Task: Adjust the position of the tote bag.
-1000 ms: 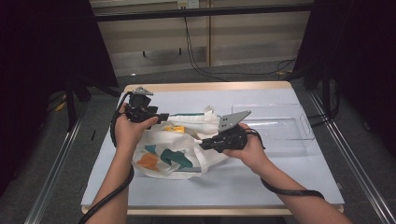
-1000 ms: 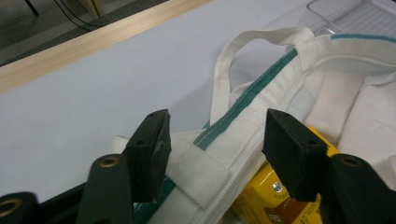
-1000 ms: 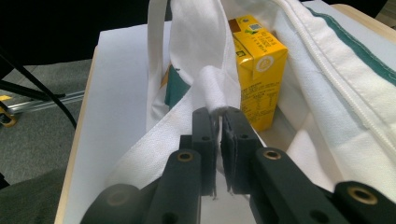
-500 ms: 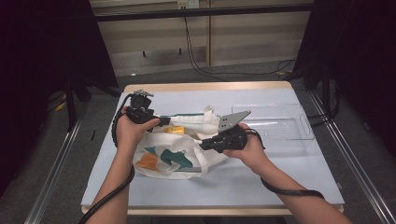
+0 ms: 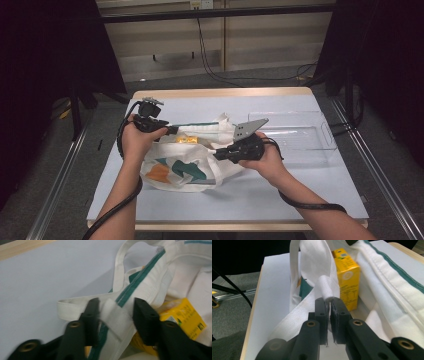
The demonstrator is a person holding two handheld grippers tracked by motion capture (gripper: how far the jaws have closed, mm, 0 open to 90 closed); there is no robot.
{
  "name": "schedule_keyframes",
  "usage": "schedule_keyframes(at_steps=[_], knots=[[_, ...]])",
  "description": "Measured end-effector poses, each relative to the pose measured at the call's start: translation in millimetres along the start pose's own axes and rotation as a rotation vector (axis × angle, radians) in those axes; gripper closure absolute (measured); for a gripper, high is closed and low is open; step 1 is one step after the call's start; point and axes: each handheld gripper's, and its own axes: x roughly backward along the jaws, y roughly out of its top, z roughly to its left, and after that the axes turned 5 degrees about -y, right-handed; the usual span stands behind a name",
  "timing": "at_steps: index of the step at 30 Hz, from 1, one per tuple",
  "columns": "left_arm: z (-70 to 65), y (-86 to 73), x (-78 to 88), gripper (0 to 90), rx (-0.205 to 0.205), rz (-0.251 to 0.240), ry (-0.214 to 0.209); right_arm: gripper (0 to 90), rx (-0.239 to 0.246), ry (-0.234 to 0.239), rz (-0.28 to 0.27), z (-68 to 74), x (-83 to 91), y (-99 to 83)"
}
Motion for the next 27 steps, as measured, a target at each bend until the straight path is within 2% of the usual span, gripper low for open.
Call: schedule_keyframes(at_steps=[5, 11, 12, 15, 18, 19, 20, 22, 24, 27], knots=[[0.9, -1.4, 1.4, 63.4, 0.005, 0.0, -0.015, 83.8, -0.002, -0.007, 0.0, -0.1, -0.6, 0.5], [0.1, 0.4, 2.3, 77.2, 0.01, 0.006, -0.024, 83.8, -0.003, -0.011, -0.003, 0.1, -0.1, 0.7], [-1.7, 0.5, 0.6, 78.0, 0.027, -0.006, -0.017, 83.9, -0.005, -0.01, -0.004, 0.1, 0.1, 0.8], [-0.3, 0.8, 1.8, 79.5, 0.038, -0.013, -0.024, 83.9, -0.003, -0.007, -0.004, 0.3, 0.6, 0.4], [2.8, 1.7, 5.7, 79.8, 0.028, -0.013, -0.022, 84.2, 0.002, 0.005, 0.001, 0.9, 0.9, -0.6], [2.4, 1.7, 5.3, 79.8, 0.049, -0.035, -0.027, 84.3, 0.004, 0.009, 0.004, 1.2, 0.8, -0.9], [3.8, 2.2, 6.9, 79.8, 0.039, -0.027, -0.022, 84.3, 0.004, 0.013, 0.006, 1.4, 0.6, -1.2], [4.6, 3.1, 6.2, 79.8, 0.055, -0.045, -0.019, 84.4, 0.007, 0.019, 0.01, 1.8, 0.1, -2.0], [6.4, 4.5, 6.2, 79.7, 0.046, -0.031, -0.022, 84.4, 0.011, 0.026, 0.014, 2.1, -0.3, -2.6], [8.8, 6.2, 5.5, 79.7, 0.054, -0.034, -0.026, 84.4, 0.017, 0.027, 0.021, 2.3, -0.8, -3.7]])
